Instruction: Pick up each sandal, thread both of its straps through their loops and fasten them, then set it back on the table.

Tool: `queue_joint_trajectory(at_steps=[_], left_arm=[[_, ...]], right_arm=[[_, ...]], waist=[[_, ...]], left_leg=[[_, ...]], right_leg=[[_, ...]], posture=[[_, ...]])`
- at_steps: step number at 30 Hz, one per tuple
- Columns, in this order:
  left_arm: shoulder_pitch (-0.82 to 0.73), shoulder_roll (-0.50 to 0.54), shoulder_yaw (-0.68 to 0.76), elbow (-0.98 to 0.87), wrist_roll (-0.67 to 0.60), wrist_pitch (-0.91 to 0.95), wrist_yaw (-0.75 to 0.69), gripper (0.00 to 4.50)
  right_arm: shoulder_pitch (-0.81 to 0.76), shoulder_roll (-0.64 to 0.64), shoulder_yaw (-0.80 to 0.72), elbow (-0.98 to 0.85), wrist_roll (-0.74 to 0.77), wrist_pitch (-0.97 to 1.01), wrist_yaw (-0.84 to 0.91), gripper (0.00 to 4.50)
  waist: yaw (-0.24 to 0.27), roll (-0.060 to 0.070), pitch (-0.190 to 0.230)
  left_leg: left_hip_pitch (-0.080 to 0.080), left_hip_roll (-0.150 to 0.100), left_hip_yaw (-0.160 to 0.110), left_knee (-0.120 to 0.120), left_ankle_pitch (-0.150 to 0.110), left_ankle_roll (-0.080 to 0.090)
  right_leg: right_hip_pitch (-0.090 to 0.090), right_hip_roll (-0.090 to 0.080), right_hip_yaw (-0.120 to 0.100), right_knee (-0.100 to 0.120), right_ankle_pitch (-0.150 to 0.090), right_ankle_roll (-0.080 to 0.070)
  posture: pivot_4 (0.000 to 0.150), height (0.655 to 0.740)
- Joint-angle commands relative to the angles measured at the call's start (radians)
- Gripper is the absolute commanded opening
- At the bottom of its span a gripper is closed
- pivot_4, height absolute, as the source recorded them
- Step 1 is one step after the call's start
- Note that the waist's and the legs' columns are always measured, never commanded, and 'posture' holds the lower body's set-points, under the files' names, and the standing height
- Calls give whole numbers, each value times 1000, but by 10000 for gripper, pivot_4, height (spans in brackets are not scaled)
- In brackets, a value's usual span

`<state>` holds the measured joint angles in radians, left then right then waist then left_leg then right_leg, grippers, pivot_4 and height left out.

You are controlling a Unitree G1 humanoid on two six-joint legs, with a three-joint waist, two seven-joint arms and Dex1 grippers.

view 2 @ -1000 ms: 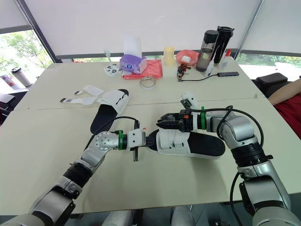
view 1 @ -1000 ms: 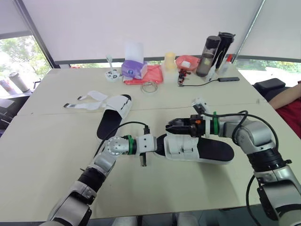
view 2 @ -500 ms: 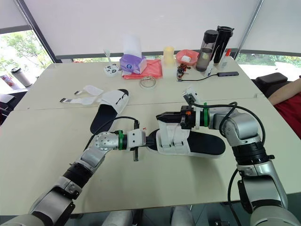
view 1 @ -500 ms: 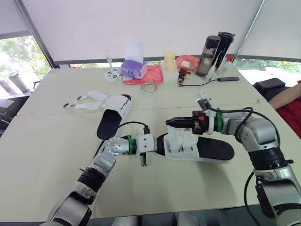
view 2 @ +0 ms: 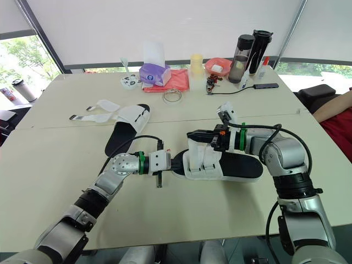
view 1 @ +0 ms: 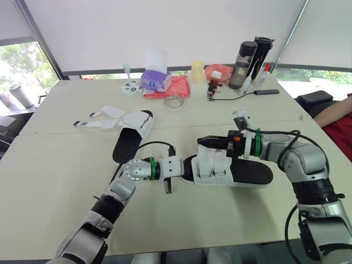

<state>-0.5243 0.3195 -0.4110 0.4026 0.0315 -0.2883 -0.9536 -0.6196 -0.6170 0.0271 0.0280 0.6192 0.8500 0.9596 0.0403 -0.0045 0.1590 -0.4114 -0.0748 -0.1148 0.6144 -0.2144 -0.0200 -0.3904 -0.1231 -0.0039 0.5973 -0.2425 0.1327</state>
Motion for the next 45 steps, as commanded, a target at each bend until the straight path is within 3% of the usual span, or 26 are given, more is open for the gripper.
queue_joint_trajectory(at_steps=[1,16,33,34,36,42,45], left_arm=[[36,12,-51,84,77,54,-7,0],[41,5,-48,81,72,54,5,0],[26,-2,-44,99,70,35,5,0],[26,-2,-44,99,70,35,5,0],[26,-2,-43,98,69,35,4,0],[27,-3,-40,100,70,35,6,0],[33,-3,-40,94,70,38,9,0]], right_arm=[[-72,8,-31,30,-31,-57,-18,967],[-70,10,53,139,-224,-133,-64,967],[-47,-81,242,184,-445,-260,-17,967],[-48,-80,240,182,-440,-262,-7,7354],[-46,-80,234,173,-433,-254,8,14301],[-19,-60,153,141,-412,-278,-35,44717],[13,-4,24,47,-300,-271,-61,44717]], waist=[[0,0,0],[0,0,0],[2,-1,-1],[2,-1,-1],[3,-1,-1],[5,0,-1],[3,0,-1]], left_leg=[[0,0,0,0,0,0],[0,0,0,0,1,1],[3,0,0,1,0,-1],[3,0,0,1,0,-1],[3,0,0,1,0,-1],[2,0,-1,1,0,-1],[2,0,-1,0,0,0]], right_leg=[[0,0,0,0,0,0],[0,0,0,1,0,0],[3,0,0,1,0,1],[3,0,0,0,0,1],[3,0,0,0,0,0],[3,0,0,0,0,0],[3,0,0,0,0,0]], posture=[[1500,7400],[1500,7400],[1500,7400],[1500,7400],[1500,7400],[1500,7400],[1500,7400]])
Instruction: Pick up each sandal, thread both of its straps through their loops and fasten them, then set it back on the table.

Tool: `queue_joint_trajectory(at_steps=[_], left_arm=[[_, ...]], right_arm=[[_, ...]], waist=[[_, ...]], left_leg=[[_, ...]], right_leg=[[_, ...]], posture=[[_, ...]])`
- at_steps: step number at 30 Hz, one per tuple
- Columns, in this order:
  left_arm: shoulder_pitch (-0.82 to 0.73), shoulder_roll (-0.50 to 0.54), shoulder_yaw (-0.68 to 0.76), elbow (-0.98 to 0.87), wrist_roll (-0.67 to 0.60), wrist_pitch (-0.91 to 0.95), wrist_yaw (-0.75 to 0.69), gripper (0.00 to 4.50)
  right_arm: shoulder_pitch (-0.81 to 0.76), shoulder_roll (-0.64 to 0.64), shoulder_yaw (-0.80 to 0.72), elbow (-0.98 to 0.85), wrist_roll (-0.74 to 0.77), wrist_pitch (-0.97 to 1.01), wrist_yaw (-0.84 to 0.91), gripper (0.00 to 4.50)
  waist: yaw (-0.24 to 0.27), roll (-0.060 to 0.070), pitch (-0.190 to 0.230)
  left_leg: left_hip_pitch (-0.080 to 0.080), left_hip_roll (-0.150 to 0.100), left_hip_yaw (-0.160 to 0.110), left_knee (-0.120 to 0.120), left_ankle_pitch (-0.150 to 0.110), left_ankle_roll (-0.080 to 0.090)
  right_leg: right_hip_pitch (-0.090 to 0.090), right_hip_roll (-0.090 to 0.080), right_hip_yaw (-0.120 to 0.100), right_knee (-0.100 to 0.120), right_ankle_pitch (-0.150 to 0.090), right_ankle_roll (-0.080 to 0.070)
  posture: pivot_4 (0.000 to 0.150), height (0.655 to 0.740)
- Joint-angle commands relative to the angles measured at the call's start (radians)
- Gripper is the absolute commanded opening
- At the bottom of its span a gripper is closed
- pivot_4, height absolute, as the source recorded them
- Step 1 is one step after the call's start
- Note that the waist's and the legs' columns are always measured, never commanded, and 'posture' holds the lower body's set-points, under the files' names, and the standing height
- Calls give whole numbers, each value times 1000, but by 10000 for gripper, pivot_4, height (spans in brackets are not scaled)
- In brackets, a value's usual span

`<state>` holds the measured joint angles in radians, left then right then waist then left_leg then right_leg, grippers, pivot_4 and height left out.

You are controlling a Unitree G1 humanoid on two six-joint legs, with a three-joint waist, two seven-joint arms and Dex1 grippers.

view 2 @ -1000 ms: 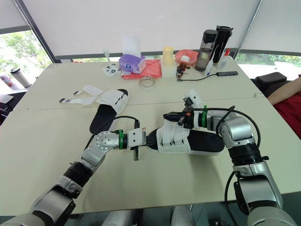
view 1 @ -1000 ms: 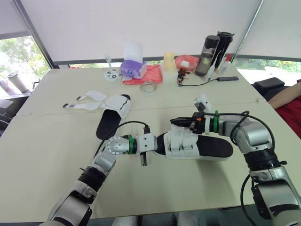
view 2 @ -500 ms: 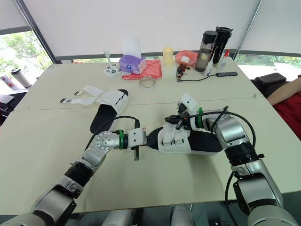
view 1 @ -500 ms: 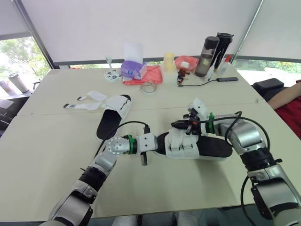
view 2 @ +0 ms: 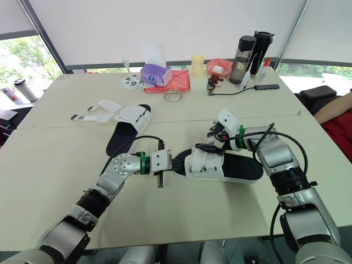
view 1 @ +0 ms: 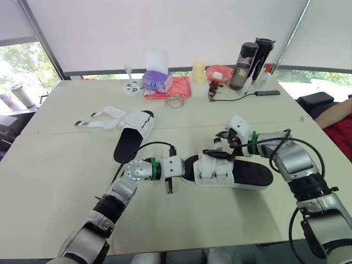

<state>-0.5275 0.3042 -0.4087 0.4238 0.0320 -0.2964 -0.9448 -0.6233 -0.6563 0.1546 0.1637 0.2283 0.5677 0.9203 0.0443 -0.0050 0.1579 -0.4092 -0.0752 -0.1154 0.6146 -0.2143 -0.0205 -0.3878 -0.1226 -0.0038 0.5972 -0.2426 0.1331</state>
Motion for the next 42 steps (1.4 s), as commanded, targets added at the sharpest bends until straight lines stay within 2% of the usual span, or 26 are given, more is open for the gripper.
queue_joint_trajectory(at_steps=[1,5,10,14,17,20,26,30,35,42], left_arm=[[38,12,-42,71,69,48,1,0],[49,20,-34,51,58,53,-5,0],[68,24,0,-9,3,101,-26,0],[90,32,27,-76,-40,155,-46,0],[135,58,93,-233,-164,276,-78,0],[176,103,151,-387,-257,390,-91,0],[239,248,263,-634,-435,641,-131,0],[247,303,314,-720,-518,751,-128,0],[241,322,328,-737,-510,765,-103,0],[242,288,290,-744,-484,748,-67,0]], right_arm=[[30,56,-155,-133,139,37,-39,44717],[113,100,-325,-318,318,170,-108,44717],[232,82,-476,-466,509,356,-176,44717],[297,61,-533,-490,571,417,-215,44717],[357,36,-596,-469,670,510,-207,44717],[387,15,-654,-430,785,595,-192,44717],[456,-53,-619,-396,802,647,-164,44717],[462,-74,-590,-386,825,675,-138,44717],[405,-78,-529,-333,813,676,-123,44717],[305,-27,-436,-201,786,671,-113,44717]], waist=[[-1,0,0],[0,1,1],[-5,1,1],[-8,2,1],[-10,2,2],[-18,4,3],[-28,8,12],[-32,8,15],[-34,8,18],[-32,6,21]], left_leg=[[0,0,0,0,0,1],[0,0,-1,0,0,1],[-2,1,0,-1,0,1],[-3,2,0,-3,1,1],[-5,3,1,-3,1,2],[-13,3,0,-3,1,2],[-17,3,0,-1,1,2],[-17,3,1,-1,1,2],[-17,3,2,-1,1,2],[-17,3,2,-1,2,2]], right_leg=[[0,0,0,0,0,0],[0,0,0,1,0,0],[0,0,1,0,0,0],[-2,1,1,1,0,0],[-4,2,1,1,0,0],[-12,2,1,2,0,0],[-17,2,1,6,0,0],[-17,2,1,5,0,0],[-17,2,1,5,0,0],[-17,2,2,5,0,0]], posture=[[1500,7400],[1500,7400],[1500,7400],[1500,7400],[1500,7400],[1500,7400],[1500,7400],[1500,7400],[1500,7400],[1500,7400]])
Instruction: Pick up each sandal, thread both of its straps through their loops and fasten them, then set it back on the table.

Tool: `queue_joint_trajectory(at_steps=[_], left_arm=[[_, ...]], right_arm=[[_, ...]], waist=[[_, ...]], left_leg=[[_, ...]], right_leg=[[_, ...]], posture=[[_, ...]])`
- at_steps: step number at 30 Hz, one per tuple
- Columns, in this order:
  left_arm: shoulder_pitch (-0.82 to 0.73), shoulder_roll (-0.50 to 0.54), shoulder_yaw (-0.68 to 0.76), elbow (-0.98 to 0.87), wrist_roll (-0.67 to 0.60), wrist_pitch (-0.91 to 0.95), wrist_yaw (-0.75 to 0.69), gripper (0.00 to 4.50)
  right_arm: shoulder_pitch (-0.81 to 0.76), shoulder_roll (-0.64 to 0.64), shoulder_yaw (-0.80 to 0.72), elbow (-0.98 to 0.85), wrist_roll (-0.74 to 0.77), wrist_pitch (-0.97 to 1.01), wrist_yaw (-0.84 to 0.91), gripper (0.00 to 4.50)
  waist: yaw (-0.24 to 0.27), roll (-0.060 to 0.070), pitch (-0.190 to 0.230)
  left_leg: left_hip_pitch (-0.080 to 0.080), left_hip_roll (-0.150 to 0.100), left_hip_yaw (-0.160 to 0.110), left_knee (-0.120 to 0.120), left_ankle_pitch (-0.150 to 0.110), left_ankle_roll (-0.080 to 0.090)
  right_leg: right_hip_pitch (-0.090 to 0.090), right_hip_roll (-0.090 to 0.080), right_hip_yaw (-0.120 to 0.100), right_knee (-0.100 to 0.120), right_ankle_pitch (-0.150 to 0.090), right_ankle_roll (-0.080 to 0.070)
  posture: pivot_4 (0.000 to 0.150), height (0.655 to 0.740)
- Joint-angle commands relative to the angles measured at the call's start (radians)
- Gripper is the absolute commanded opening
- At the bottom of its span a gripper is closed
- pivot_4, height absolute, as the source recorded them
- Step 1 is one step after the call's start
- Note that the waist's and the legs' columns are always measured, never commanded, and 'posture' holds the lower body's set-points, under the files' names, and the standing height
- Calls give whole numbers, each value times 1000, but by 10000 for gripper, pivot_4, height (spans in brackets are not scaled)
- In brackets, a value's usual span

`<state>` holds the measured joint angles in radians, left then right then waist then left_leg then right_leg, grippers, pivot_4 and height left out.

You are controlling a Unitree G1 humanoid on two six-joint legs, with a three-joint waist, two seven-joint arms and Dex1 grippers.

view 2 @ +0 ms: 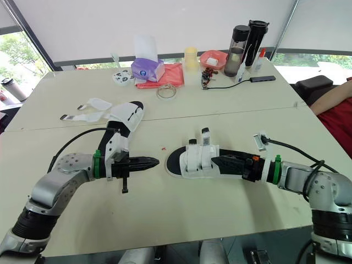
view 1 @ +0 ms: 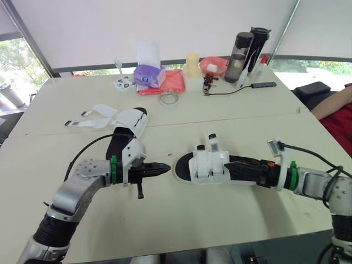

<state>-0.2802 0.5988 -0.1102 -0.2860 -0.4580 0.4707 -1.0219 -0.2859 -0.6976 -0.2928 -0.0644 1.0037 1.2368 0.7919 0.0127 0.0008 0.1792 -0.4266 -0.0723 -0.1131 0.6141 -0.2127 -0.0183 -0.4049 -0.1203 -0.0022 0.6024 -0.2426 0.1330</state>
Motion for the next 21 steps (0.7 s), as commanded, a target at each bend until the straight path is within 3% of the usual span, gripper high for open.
queue_joint_trajectory(at_steps=[1,5,7,8,11,15,16,21], left_arm=[[-7,-9,-9,-32,8,-20,12,0],[-10,-9,-11,-29,13,-27,11,0],[-3,-1,-14,-36,15,-29,5,0],[0,3,-16,-38,16,-29,2,0],[9,11,-19,-39,20,-35,-5,0],[23,5,-26,-33,30,-49,3,0],[21,4,-27,-31,31,-50,3,0],[6,-9,-32,-24,36,-52,9,0]], right_arm=[[-47,25,27,40,7,5,18,44717],[-90,59,79,80,-10,-4,31,44717],[-100,73,86,82,-1,7,32,39377],[-102,76,86,83,5,15,32,36212],[-103,81,87,71,12,27,38,19769],[-110,111,81,76,1,11,12,1829],[-109,116,77,71,2,8,6,106],[-106,165,-27,21,36,-29,-93,106]], waist=[[0,0,0],[-1,0,0],[-1,0,1],[-1,0,1],[0,0,1],[-4,-1,0],[-5,-1,0],[-3,-1,1]], left_leg=[[0,0,0,0,0,0],[0,0,0,0,0,0],[0,0,0,0,0,0],[0,0,0,0,0,0],[0,0,0,0,0,0],[1,0,0,1,0,0],[1,0,0,1,0,-1],[1,0,0,3,1,-2]], right_leg=[[0,0,0,0,0,0],[0,0,0,1,0,1],[0,0,0,1,0,1],[0,0,0,1,0,1],[0,0,0,1,0,1],[0,0,0,1,1,1],[0,1,0,1,1,0],[0,1,1,5,1,-1]], posture=[[1500,7400],[1500,7400],[1500,7400],[1500,7400],[1500,7400],[1500,7400],[1500,7400],[1500,7400]])
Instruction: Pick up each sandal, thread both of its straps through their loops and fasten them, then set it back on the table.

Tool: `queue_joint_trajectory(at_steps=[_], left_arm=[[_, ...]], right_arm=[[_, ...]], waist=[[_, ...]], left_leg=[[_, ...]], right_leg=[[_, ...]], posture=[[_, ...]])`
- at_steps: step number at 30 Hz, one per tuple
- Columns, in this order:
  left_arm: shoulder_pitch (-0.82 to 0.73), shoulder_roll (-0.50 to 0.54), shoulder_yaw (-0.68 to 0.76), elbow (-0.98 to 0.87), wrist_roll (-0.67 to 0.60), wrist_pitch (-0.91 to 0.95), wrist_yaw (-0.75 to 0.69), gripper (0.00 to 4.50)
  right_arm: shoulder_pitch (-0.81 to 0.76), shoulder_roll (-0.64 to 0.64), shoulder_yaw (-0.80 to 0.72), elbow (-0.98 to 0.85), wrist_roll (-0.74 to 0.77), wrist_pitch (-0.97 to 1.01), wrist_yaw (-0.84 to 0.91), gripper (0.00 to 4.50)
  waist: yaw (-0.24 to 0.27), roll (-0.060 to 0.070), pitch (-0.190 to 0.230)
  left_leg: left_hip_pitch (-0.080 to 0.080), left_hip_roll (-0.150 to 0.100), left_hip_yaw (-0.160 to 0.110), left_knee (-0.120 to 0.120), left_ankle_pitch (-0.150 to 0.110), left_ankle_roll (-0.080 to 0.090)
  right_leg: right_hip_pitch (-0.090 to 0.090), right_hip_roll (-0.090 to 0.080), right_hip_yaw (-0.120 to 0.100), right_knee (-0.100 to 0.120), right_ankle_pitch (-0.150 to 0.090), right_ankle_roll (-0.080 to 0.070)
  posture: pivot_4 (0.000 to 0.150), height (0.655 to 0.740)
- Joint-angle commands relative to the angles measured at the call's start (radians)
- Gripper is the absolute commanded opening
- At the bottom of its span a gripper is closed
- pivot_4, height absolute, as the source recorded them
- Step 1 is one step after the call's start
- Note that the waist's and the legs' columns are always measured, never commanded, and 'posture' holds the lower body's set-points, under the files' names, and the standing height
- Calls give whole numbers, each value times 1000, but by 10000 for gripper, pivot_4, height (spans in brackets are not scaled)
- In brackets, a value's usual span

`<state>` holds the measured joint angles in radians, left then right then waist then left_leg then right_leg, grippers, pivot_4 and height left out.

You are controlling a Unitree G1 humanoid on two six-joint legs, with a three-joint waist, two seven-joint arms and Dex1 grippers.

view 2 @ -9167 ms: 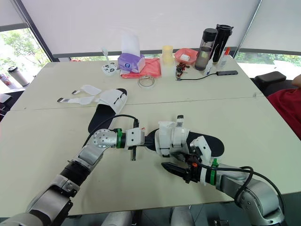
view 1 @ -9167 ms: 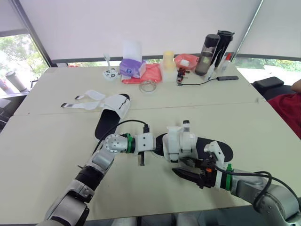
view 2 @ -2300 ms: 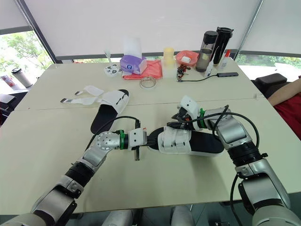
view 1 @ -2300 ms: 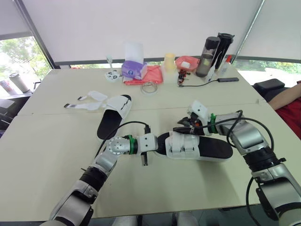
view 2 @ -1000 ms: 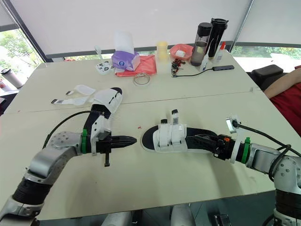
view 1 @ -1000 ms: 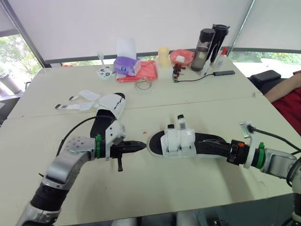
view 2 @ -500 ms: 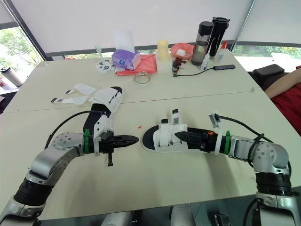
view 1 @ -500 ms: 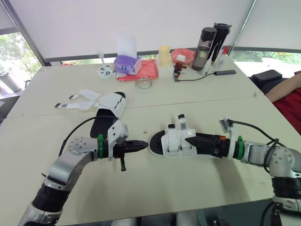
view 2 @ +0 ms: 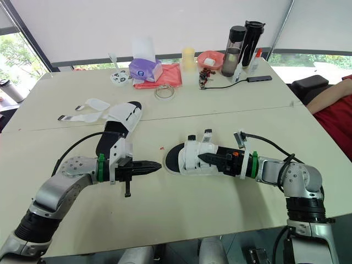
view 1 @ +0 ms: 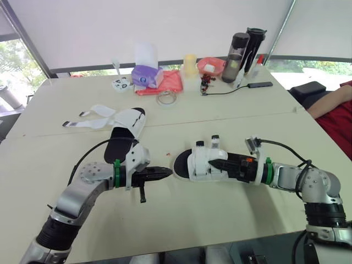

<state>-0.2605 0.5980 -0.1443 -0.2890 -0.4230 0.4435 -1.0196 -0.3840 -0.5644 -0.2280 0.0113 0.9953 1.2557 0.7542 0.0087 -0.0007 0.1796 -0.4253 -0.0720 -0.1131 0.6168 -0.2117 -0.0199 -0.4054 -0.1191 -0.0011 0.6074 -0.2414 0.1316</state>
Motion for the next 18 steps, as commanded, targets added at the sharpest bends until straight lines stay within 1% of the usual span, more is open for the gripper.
queue_joint_trajectory(at_steps=[1,4,5,8,11,14,18], left_arm=[[-18,-13,2,-22,6,-31,11,0],[-34,-29,5,-25,4,-29,25,0],[-43,-38,7,-24,2,-28,32,0],[-74,-80,4,-10,2,-34,64,0],[-102,-131,-7,22,11,-28,102,0],[-112,-162,-16,41,11,-22,113,0],[-130,-197,-24,61,16,-24,136,0]], right_arm=[[-15,55,-138,-62,63,-60,-104,106],[-46,131,-271,-68,132,-97,-268,106],[-57,171,-316,-90,140,-148,-346,106],[-82,308,-399,-189,33,-392,-609,106],[-104,421,-410,-234,-15,-526,-785,106],[-152,472,-422,-181,-63,-631,-912,106],[-199,453,-433,-57,-100,-718,-954,106]], waist=[[1,0,0],[3,1,1],[3,1,1],[3,1,1],[3,1,1],[-5,2,1],[-19,4,2]], left_leg=[[0,0,0,0,0,0],[0,0,0,0,1,-1],[0,0,0,0,1,-2],[0,0,0,0,2,-3],[0,-1,-1,-1,3,-5],[0,-1,0,-2,4,-6],[0,-3,0,-2,5,-7]], right_leg=[[-1,0,0,2,0,0],[-3,0,1,5,0,1],[-3,0,1,6,0,1],[-4,0,1,7,2,3],[-4,0,1,7,2,4],[-5,1,1,9,2,4],[-6,1,1,11,2,4]], posture=[[1500,7400],[1500,7400],[1500,7400],[1500,7400],[1500,7400],[1500,7400],[1500,7400]])
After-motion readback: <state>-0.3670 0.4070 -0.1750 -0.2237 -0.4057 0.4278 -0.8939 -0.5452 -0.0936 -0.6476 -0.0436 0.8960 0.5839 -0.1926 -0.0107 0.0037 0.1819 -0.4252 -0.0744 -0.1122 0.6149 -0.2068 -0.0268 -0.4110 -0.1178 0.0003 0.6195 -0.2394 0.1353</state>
